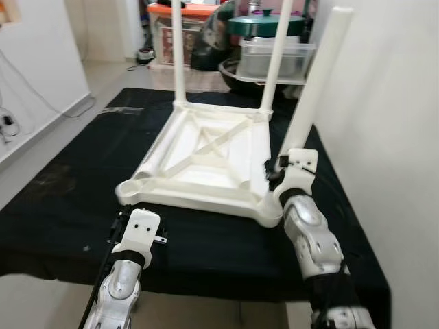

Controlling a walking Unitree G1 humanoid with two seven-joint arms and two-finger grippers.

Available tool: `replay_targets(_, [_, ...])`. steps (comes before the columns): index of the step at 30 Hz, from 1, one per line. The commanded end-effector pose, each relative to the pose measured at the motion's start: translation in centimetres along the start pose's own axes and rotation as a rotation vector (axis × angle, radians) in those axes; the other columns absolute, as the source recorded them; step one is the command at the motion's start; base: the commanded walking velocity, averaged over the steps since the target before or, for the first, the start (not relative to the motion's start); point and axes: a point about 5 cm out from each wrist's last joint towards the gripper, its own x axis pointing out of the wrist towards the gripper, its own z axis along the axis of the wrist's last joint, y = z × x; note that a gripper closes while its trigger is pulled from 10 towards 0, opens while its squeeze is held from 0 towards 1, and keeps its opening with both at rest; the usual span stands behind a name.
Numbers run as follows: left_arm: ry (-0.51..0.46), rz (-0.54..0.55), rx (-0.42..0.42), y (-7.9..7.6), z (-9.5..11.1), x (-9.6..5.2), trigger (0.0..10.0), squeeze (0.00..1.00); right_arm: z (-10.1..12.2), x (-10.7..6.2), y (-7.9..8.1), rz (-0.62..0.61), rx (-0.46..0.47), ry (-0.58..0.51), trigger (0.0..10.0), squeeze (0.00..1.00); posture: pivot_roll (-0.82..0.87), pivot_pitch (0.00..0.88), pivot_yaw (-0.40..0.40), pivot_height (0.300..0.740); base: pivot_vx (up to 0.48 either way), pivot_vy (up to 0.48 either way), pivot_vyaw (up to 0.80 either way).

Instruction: Building children table

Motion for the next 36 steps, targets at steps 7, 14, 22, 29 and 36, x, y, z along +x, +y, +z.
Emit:
replay_targets(7, [0.004,-0.014,-0.007,-0.5,-0.1,0.1,10.0,0.0,2.4,1.1,3.6,0.572,0.034,-0.066,10.0,0.0,0.03,0.0,-0.06,0.74,0.0,0.0,0.0])
replay_targets(14, [0.002,0.002,-0.006,-0.2,-0.1,0.1,10.0,0.0,2.9,2.2,4.2,0.858,-0.095,-0.016,0.0,0.0,0.05,0.0,-0.086,0.74,0.0,0.0,0.0])
replay_targets(22, [0.007,0.02,0.002,0.1,-0.2,-0.2,10.0,0.0,-0.1,5.2,-1.1,-0.082,-0.042,0.207,0.0,0.0,0.07,0.0,-0.097,0.74,0.0,0.0,0.0])
replay_targets(29, [0.01,0.01,0.008,0.2,-0.3,-0.4,10.0,0.0,-2.8,1.1,-4.0,-0.463,0.029,0.253,0.0,0.0,0.06,0.0,-0.08,0.74,0.0,0.0,0.0])
replay_targets(36, [0.019,0.003,0.01,0.3,-0.5,-0.5,10.0,0.0,0.6,1.2,1.3,0.136,0.096,0.06,10.0,1.0,0.05,0.0,-0.058,0.74,0.0,0.0,0.0])
